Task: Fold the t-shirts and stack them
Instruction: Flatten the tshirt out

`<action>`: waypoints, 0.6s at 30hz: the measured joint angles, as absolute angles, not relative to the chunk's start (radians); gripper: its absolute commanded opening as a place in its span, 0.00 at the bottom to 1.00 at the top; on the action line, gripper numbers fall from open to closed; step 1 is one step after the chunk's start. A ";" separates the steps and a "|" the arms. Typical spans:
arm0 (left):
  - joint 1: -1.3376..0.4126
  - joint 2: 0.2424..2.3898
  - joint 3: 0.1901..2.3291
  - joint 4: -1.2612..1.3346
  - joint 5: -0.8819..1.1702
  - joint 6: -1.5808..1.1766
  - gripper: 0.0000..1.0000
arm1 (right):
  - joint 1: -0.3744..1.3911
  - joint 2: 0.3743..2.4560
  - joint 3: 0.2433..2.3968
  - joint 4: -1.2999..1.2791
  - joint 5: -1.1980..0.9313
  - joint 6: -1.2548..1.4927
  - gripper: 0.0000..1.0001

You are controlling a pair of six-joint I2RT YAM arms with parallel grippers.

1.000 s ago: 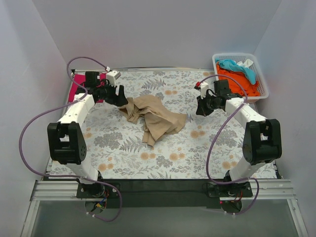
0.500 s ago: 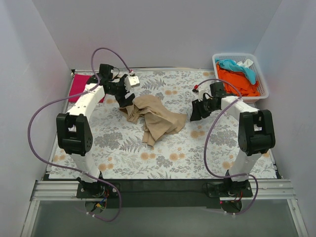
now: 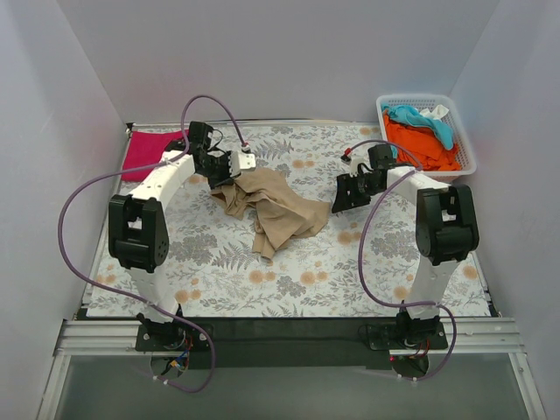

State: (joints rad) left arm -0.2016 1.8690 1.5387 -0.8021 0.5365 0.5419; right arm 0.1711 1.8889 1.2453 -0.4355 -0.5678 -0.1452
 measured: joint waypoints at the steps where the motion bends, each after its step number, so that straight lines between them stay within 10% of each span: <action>1: -0.198 1.866 1.530 -0.804 0.535 0.546 0.00 | 0.171 1.892 1.246 -0.432 -0.568 -0.135 0.53; 18: -0.169 1.804 1.497 -0.809 0.534 0.493 0.00 | 0.365 1.944 1.265 -0.253 -0.287 -0.094 0.49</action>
